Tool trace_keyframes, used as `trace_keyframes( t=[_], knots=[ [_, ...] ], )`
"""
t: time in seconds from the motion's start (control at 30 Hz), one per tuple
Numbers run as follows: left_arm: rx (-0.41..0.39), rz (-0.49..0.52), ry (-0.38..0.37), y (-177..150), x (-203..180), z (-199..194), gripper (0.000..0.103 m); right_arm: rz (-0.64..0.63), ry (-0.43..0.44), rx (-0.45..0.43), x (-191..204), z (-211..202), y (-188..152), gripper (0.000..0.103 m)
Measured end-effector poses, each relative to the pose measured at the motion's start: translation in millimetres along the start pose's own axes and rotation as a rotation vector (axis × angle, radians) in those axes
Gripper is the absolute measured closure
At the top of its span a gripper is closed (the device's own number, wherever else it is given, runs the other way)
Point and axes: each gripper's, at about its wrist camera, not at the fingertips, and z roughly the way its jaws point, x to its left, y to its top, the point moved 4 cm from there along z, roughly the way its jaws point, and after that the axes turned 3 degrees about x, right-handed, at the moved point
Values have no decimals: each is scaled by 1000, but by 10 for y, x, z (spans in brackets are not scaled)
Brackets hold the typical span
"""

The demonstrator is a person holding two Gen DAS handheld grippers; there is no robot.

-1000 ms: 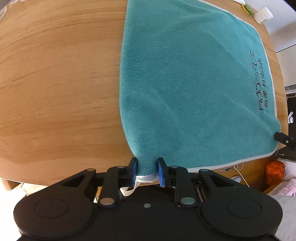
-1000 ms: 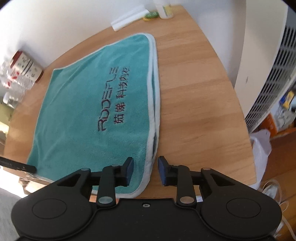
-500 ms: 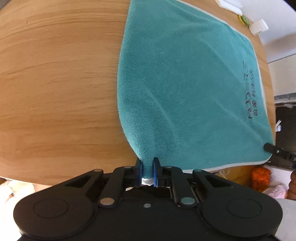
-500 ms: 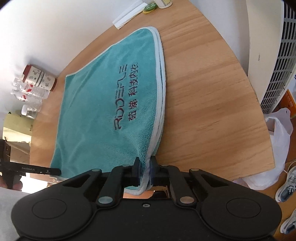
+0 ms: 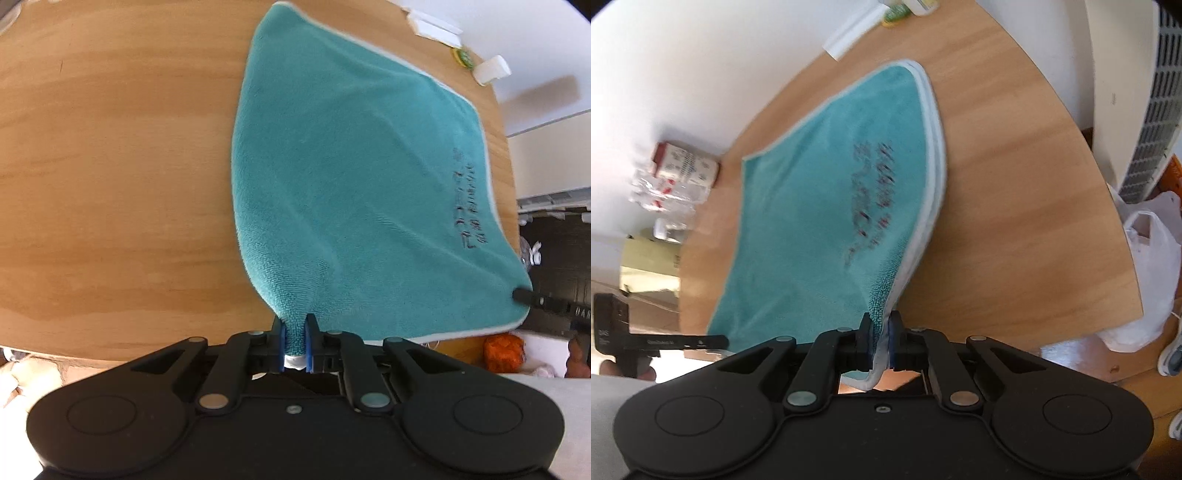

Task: Fold towel

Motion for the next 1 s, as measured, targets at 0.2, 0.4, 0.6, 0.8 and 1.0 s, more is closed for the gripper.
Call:
trace_keyframes(
  t=[0.2, 0.4, 0.6, 0.8, 1.0],
  knots=[
    [-43, -27, -50, 448, -1, -276, 94, 36, 60, -79, 96, -56, 416, 97],
    [-65, -74, -77, 1007, 52, -305, 94, 54, 84, -136, 154, 22, 864, 97],
    [-77, -130, -107, 1416, 135, -266, 94, 99, 67, -163, 28, 146, 1285, 97],
    [-52, -186, -125, 1680, 237, -126, 94, 134, 73, -188, -5, 308, 1594, 97],
    [-45, -251, -150, 1867, 262, 52, 93, 196, 58, -204, -70, 520, 1788, 97]
  ],
)
